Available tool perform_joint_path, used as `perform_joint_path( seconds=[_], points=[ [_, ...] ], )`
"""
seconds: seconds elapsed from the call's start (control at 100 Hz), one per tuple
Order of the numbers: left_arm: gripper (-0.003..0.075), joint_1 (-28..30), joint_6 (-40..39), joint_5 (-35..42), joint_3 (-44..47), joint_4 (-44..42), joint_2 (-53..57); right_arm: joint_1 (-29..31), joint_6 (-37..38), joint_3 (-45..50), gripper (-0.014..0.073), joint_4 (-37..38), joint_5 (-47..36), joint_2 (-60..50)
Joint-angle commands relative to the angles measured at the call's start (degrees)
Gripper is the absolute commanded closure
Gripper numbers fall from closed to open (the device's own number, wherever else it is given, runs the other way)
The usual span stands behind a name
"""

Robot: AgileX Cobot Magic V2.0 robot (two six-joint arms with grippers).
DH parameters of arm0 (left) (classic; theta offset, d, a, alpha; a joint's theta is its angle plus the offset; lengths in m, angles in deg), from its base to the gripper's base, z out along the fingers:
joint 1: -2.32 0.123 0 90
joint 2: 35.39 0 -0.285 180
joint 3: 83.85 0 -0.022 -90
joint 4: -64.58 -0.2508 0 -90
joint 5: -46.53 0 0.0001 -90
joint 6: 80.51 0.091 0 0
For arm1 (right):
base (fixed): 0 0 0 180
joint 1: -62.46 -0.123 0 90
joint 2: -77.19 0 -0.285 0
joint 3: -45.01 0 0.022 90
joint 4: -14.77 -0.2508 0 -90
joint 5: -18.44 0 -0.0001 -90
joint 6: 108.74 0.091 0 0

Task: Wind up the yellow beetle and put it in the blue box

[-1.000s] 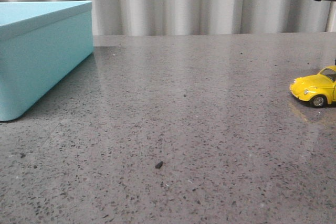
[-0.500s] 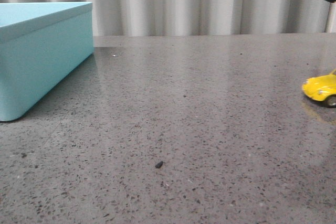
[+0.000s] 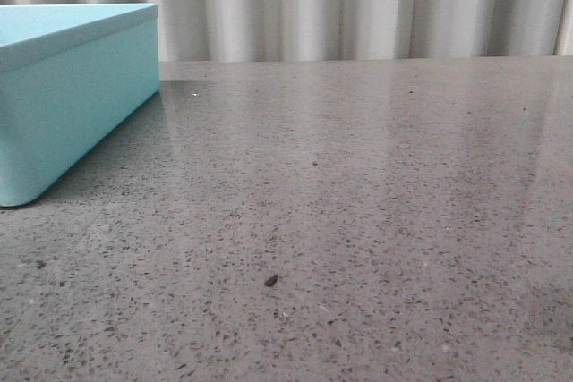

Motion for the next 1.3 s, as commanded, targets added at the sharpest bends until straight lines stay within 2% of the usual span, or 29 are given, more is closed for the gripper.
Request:
perform_joint_path(
  seconds=[0.0, 0.19, 0.32, 0.93, 1.11, 1.22, 1.29],
  points=[
    [0.0741, -0.5, 0.1, 3.5, -2.1, 0.7, -0.7, -1.4, -2.3, -1.0, 0.0634, -3.0, -8.8, -4.6],
    [0.0741, -0.5, 0.1, 3.4, -2.1, 0.7, -0.8, -9.5, -2.6, -2.4, 0.0634, -3.3, -17.0, -20.1],
    [0.0741, -0.5, 0.1, 3.9, -2.1, 0.7, -1.1, -12.2, -2.6, -2.4, 0.0634, -3.3, -18.3, -28.2],
    [0.0741, -0.5, 0.1, 4.0, -2.1, 1.0, -1.1, -12.2, -2.9, 3.2, 0.0634, -3.3, -19.4, -49.2],
    [0.0737, -0.5, 0.1, 7.6, -2.1, 1.3, -1.1, -12.2, -2.9, 3.9, 0.0634, -3.3, -19.4, -51.9],
    [0.0679, -0.5, 2.0, 9.6, -2.8, 1.3, -1.7, -12.2, -2.9, 3.9, 0.0634, -3.3, -19.4, -52.0],
    [0.0633, -0.5, 4.5, 7.5, -4.5, 1.3, -3.4, -12.2, -2.9, 3.9, 0.0634, -3.3, -19.4, -52.0]
  ],
)
